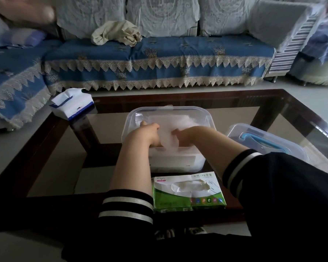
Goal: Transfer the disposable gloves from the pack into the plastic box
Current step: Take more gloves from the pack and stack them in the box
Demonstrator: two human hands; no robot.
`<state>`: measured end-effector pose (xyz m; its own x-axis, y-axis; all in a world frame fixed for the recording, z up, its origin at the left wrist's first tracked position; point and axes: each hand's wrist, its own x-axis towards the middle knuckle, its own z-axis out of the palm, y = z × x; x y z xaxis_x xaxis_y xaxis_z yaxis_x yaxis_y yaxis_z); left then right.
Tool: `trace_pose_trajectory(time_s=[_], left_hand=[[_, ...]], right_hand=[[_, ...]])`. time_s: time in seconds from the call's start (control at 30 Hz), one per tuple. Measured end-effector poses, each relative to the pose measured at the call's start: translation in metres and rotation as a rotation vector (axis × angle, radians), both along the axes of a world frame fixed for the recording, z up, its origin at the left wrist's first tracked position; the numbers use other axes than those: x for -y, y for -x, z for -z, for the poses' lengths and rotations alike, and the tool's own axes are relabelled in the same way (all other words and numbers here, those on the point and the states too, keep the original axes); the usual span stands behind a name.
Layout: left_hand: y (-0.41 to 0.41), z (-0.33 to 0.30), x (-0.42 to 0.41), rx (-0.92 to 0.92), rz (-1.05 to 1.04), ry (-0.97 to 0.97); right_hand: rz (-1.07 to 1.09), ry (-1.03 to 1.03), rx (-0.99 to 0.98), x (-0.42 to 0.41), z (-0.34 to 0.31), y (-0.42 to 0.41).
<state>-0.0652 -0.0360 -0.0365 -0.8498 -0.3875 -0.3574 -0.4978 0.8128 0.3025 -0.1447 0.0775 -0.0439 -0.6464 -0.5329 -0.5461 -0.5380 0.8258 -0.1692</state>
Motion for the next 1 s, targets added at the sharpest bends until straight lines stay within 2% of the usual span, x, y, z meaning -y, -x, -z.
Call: trace_pose_trajectory(time_s=[0.13, 0.27, 0.37, 0.47, 0.57, 0.63, 0.7, 0.8, 1.0], left_hand=[[0.0, 0.001, 0.0, -0.008, 0.012, 0.005], [-0.007, -0.013, 0.002, -0.106, 0.001, 0.036], [-0.013, -0.026, 0.004, -0.238, -0.051, 0.039], [-0.027, -0.035, -0.001, -0.286, -0.04, 0.003], [-0.048, -0.036, -0.01, -0.247, 0.063, -0.138], [-0.059, -0.033, -0.014, -0.181, 0.127, -0.216], [-0.064, -0.028, -0.016, -0.162, 0.161, -0.218], [-0.066, -0.023, -0.021, -0.209, 0.151, -0.201], [-0.071, -0.016, -0.03, -0.277, 0.088, -0.209]], right_hand=[[-0.063, -0.015, -0.014, -0.003, -0.006, 0.002], [-0.065, 0.188, -0.002, -0.018, -0.03, -0.004], [-0.079, 0.284, -0.199, -0.033, -0.046, -0.013], [0.004, 0.52, -0.389, -0.056, -0.056, -0.034], [0.003, 0.763, -0.317, -0.08, -0.051, -0.072], [-0.074, 0.721, -0.191, -0.092, -0.036, -0.094], [-0.159, 0.55, -0.146, -0.099, -0.016, -0.103], [-0.231, 0.394, -0.189, -0.104, 0.011, -0.1], [-0.291, 0.375, -0.302, -0.1, 0.036, -0.1]])
